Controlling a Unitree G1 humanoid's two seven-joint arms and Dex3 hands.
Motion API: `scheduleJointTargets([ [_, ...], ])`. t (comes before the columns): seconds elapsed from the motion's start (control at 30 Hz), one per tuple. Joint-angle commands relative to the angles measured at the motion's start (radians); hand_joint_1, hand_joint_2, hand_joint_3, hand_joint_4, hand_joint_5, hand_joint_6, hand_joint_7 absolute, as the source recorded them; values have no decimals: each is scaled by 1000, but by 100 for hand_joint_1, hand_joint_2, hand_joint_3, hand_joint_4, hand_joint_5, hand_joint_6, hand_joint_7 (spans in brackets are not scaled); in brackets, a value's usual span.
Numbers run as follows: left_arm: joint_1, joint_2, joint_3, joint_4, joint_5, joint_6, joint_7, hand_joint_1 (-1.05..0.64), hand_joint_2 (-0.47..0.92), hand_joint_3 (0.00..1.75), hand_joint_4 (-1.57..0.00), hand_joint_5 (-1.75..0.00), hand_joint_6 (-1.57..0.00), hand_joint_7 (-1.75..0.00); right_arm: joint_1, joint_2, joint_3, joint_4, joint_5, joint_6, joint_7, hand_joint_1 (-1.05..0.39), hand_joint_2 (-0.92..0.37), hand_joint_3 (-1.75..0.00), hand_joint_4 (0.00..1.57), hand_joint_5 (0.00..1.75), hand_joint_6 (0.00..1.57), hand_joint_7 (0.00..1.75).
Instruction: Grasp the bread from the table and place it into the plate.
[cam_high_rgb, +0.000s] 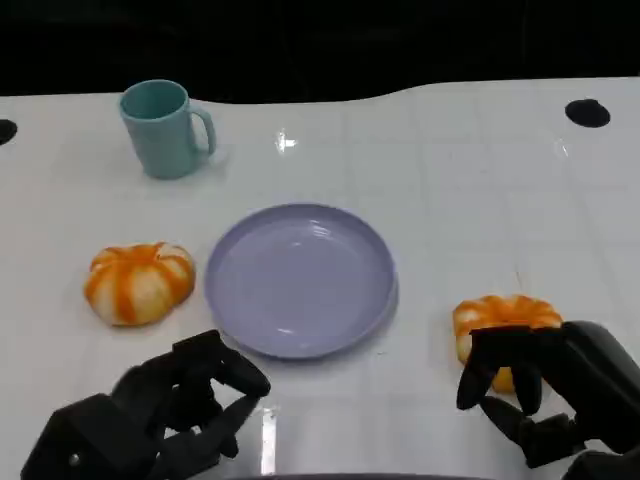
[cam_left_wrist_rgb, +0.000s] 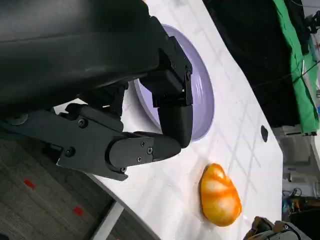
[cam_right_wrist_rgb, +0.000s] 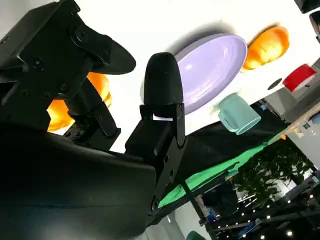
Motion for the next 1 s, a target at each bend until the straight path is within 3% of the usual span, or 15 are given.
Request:
scheduleJointTargets([
  [0.03, -2, 13, 10, 5, -5, -2, -7, -36, 92, 48, -63, -175, -57, -136, 3, 3, -25, -25, -15, 12, -40, -2, -25, -117, 81, 147, 88, 90],
  [0.23, -1, 15, 10, 11, -4, -13, -10, -36, 92, 49, -63, -175, -56, -136, 17, -20, -33, -133, -99, 116, -15, -11, -29, -102, 66, 115, 75, 63],
  [0.3, -1, 14, 10, 11, -5, -12, -10, -36, 92, 49, -63, -175, -56, -136, 17, -34, -33, -159, -136, 144, -7, -13, -37, -83, 61, 99, 73, 49],
  [0.37, -2, 15, 9, 11, -2, -10, -8, -36, 92, 48, -63, -175, -56, -136, 17, -49, -34, -183, -170, 170, 5, -18, -50, -56, 45, 83, 62, 33],
  [0.47, -3, 13, 9, 11, -5, -4, -8, -36, 92, 48, -63, -175, -57, -136, 16, -71, -38, -219, -210, 197, 20, -23, -65, -23, 21, 74, 51, 15],
  [0.53, -4, 13, 9, 18, -6, -15, -10, -36, 92, 48, -64, -175, -57, -136, 17, -89, -37, -254, -253, 237, 47, -28, -70, -13, 9, 74, 45, 9],
  [0.6, -4, 13, 8, 19, -4, -19, -10, -36, 92, 48, -66, -175, -57, -136, 22, -99, -37, -296, -290, 286, 87, -34, -73, -6, 2, 71, 40, 4],
  [0.77, -3, 7, 4, 15, -4, -9, -6, -36, 92, 48, -66, -175, -57, -136, 34, -112, -31, -364, -360, 357, 143, -43, -77, -1, 0, 50, 29, 0],
  [1.0, -3, 5, -1, 9, 3, -1, 2, -38, 92, 48, -64, -175, -57, -135, 29, -116, -13, -388, -414, 413, 212, -48, -77, 0, 0, 47, 27, 1],
])
